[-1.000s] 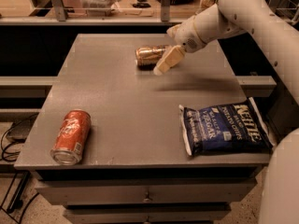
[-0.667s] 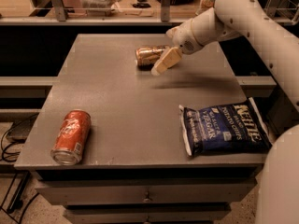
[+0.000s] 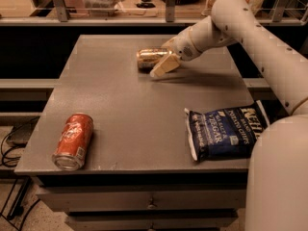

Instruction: Pick orange can

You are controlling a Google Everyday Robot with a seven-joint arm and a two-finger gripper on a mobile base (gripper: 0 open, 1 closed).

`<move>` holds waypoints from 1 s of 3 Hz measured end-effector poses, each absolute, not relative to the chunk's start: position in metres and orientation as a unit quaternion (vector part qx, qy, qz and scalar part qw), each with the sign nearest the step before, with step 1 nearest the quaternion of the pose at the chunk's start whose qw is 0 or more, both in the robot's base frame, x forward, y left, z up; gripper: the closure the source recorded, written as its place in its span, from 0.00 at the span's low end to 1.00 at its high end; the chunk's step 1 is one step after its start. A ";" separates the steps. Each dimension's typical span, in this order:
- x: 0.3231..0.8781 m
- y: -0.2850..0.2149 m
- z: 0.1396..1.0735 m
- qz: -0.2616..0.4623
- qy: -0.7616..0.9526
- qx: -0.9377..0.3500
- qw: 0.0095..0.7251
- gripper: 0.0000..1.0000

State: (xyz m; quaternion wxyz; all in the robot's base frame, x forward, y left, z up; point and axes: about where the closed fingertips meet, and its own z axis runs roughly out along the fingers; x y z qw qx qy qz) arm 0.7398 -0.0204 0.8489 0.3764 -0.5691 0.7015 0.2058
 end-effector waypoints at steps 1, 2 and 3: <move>0.740 -0.020 0.848 0.208 0.703 -0.568 0.374 0.49; 0.735 -0.018 0.866 0.191 0.702 -0.572 0.379 0.80; 0.731 -0.011 0.900 0.163 0.691 -0.591 0.384 1.00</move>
Offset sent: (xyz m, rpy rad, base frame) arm -0.0082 -0.0061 0.0269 -0.0211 -0.0308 -0.0345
